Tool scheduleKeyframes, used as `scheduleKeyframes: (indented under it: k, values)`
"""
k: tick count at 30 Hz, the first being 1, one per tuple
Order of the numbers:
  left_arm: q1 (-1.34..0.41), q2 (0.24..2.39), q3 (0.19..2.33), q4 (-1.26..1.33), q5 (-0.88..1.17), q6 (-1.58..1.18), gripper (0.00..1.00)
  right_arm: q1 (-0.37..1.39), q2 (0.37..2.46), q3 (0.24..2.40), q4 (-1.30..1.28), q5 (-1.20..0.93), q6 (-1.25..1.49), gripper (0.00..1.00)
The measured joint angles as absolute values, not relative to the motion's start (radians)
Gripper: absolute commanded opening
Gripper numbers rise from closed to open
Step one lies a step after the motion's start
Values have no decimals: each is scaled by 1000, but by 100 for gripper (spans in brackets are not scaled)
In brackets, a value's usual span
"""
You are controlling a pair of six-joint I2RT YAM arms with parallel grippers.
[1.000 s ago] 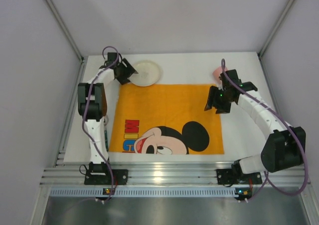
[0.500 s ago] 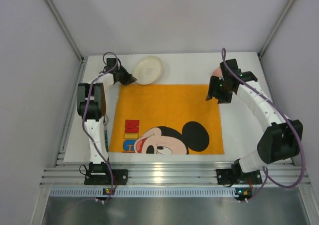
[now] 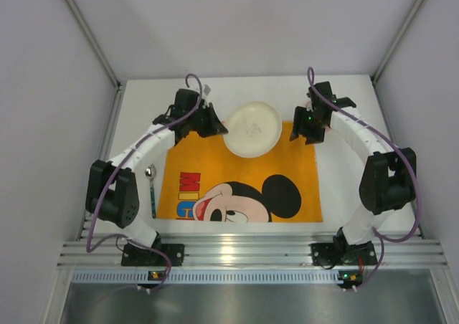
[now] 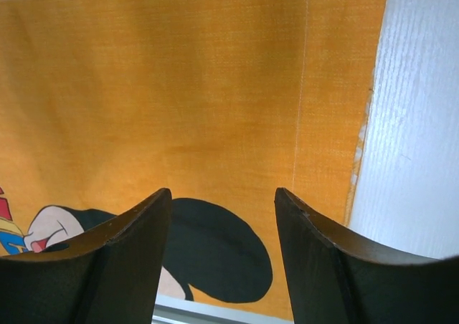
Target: Set the dinner table for one person
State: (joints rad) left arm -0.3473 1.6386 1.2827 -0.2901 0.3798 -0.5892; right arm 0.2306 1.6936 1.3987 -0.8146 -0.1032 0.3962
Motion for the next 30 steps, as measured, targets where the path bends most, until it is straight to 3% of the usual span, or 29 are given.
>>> scheduleKeyframes:
  k: [9, 11, 12, 13, 16, 23, 30]
  values:
    - [-442, 1614, 990, -430, 256, -556, 0, 221, 1629, 1204, -769, -104, 384, 61]
    - [-450, 1613, 971, -435, 234, -561, 18, 213, 1600, 1158, -768, -104, 381, 61]
    - [-453, 1611, 965, -435, 224, -562, 33, 210, 1586, 1139, -765, -102, 379, 61]
    - [-455, 1607, 963, -435, 217, -563, 57, 206, 1571, 1119, -765, -102, 376, 61]
    - [-455, 1584, 963, -440, 180, -572, 80, 202, 1530, 1077, -763, -99, 367, 61]
    - [-398, 1541, 1069, -572, -23, -540, 81, 200, 1443, 1041, -757, -101, 366, 62]
    - [-39, 1560, 1086, -708, -159, -517, 78, 200, 1415, 1039, -748, -106, 367, 62]
